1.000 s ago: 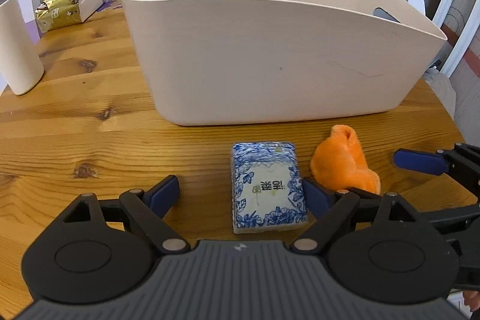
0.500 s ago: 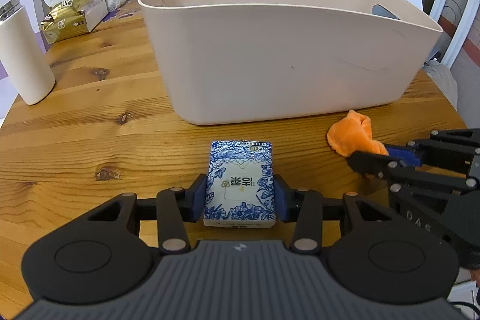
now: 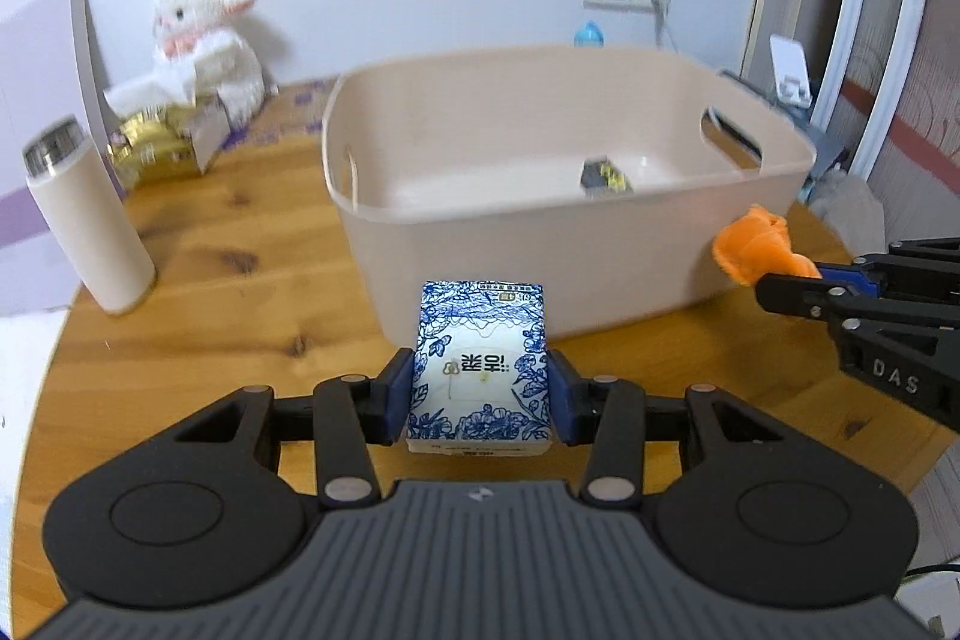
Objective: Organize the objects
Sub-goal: 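Lower both held items into the bin and open both tools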
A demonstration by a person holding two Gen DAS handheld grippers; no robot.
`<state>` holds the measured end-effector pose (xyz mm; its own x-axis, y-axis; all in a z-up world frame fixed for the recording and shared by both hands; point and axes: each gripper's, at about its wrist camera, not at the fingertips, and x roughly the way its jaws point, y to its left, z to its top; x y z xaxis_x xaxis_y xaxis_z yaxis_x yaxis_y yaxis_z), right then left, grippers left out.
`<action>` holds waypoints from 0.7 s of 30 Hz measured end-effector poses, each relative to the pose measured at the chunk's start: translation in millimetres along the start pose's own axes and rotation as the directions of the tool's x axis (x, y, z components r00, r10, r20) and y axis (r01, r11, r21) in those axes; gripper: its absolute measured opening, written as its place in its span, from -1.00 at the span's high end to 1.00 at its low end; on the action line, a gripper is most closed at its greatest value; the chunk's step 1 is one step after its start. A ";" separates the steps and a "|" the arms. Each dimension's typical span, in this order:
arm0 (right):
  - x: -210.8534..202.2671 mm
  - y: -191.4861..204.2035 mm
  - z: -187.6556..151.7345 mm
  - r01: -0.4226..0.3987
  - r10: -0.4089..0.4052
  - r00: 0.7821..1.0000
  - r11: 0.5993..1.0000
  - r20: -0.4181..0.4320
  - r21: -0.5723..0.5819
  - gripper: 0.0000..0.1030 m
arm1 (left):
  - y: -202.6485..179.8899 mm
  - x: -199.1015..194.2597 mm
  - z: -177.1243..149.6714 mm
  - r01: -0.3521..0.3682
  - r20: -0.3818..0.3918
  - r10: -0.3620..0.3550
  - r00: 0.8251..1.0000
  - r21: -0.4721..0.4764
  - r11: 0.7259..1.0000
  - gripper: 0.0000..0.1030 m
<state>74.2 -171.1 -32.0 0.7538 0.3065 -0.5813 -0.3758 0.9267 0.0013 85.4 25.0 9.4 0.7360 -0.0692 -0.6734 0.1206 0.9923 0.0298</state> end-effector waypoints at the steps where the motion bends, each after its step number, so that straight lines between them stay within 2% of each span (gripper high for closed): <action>1: -3.9 -2.3 4.2 0.003 -0.003 1.000 1.000 0.016 0.004 0.82 | 0.1 -3.3 4.1 -0.001 0.013 0.001 1.000 0.001 1.000 0.08; 11: -17.0 -19.8 47.4 0.042 -0.046 0.990 0.999 0.130 0.034 0.82 | -5.4 -10.0 46.3 0.009 0.088 -0.010 0.996 0.017 1.000 0.08; 21: -5.4 -25.9 67.6 0.056 -0.063 0.988 0.997 0.144 0.050 0.82 | -4.3 -9.2 70.8 -0.001 0.118 -0.001 0.993 0.019 1.000 0.08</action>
<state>116.2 -182.1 26.2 0.8456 0.2759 -0.4569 -0.3056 0.9521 0.0092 125.3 14.1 67.7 0.8095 -0.0821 -0.5813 0.1322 0.9902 0.0443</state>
